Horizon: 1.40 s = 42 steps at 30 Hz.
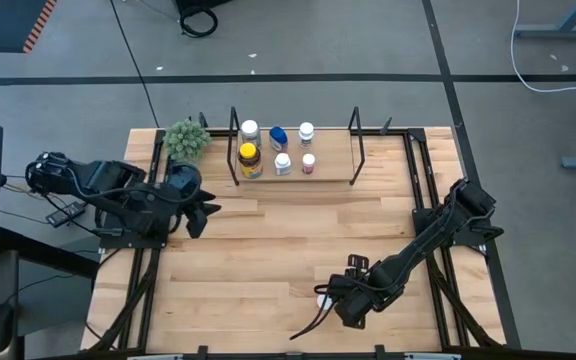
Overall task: Pick and place medicine bottles onto shelf by color
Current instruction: Put the white and blue medicine bottle on the shelf
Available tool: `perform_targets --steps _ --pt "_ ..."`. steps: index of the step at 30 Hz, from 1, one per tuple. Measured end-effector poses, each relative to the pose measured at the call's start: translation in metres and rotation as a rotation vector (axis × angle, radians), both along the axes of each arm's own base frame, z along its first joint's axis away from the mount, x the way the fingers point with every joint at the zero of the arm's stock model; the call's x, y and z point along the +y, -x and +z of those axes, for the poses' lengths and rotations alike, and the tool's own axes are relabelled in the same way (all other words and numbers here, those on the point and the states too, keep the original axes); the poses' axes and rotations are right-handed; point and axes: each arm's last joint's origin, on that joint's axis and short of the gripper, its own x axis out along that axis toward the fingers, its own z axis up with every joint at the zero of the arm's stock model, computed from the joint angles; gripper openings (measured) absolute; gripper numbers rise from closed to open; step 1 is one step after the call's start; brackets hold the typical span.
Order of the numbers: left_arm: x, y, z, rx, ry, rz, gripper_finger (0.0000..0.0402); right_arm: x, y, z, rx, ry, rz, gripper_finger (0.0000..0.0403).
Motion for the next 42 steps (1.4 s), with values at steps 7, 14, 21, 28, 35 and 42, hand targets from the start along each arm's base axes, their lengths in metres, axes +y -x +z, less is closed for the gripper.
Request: perform_targets --steps 7,14,21,28,35,42 --pt "-0.004 -0.011 -0.006 0.033 -0.012 0.0 0.0172 -0.008 -0.005 0.006 0.02 0.014 -0.023 0.0188" --pt "-0.005 -0.013 -0.007 0.041 -0.015 0.0 0.0172 -0.04 -0.016 0.026 0.077 0.104 -0.142 0.019" --pt "-0.004 -0.012 -0.008 0.051 -0.019 -0.002 0.0172 -0.092 -0.03 0.052 -0.006 0.091 -0.355 0.019" --pt "-0.004 -0.012 -0.008 0.067 -0.045 -0.022 0.0172 -0.165 -0.025 0.091 -0.091 0.076 -0.511 0.0189" --pt "-0.004 -0.013 -0.007 0.059 -0.062 -0.041 0.0172 -0.241 -0.011 0.111 -0.109 0.082 -0.612 0.0189" --pt "-0.004 -0.013 -0.007 0.068 -0.091 -0.067 0.0172 -0.293 -0.008 0.108 -0.11 0.099 -0.642 0.0189"
